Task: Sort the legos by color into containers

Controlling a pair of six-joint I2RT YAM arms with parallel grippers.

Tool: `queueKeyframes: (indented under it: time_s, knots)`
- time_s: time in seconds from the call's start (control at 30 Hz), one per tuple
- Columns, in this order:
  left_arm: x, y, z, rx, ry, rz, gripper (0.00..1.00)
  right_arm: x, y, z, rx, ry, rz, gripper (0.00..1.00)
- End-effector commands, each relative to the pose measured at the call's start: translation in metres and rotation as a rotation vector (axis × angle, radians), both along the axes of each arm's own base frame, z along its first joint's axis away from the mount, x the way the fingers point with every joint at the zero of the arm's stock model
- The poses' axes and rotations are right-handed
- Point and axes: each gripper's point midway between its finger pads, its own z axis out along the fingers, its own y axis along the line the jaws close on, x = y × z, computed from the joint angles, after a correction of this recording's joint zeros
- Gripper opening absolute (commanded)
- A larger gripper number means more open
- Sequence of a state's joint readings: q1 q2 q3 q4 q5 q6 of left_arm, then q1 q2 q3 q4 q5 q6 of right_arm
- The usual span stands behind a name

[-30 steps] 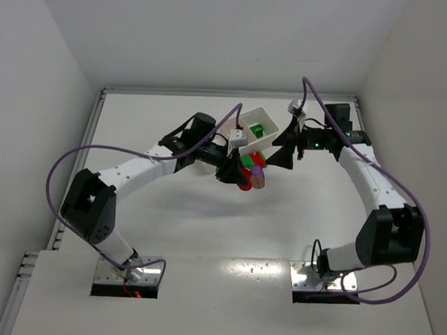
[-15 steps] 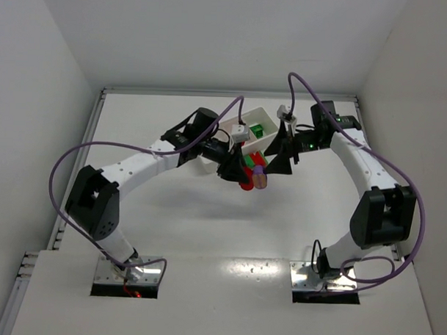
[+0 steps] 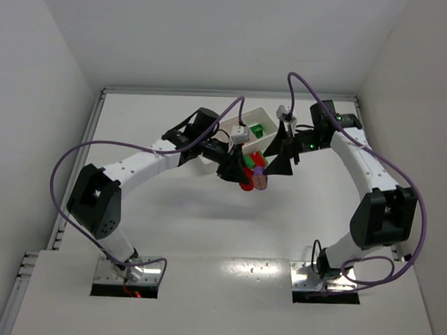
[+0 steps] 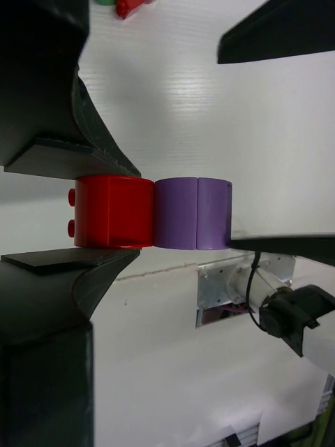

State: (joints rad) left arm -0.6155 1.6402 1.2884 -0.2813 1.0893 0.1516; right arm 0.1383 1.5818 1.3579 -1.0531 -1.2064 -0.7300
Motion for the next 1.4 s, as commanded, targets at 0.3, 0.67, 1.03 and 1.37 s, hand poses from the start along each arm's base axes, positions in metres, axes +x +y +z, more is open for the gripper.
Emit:
queueKeyframes:
  time_s: [0.3,0.67,1.03,1.37]
  knots:
    - [-0.011,0.023,-0.009,0.009,-0.080,0.024,0.22,-0.004,0.004,0.032,0.056,-0.077,0.027,0.90]
    - [0.014,0.007,0.011,-0.016,-0.133,0.029,0.22,-0.020,0.016,0.019,0.042,-0.037,0.077,0.94]
    - [0.026,-0.002,0.023,-0.035,-0.161,0.030,0.22,-0.032,0.024,0.002,0.009,-0.001,0.119,0.86]
    - [0.028,-0.007,0.030,-0.041,-0.171,0.032,0.22,-0.024,0.034,-0.011,-0.015,0.045,0.128,0.67]
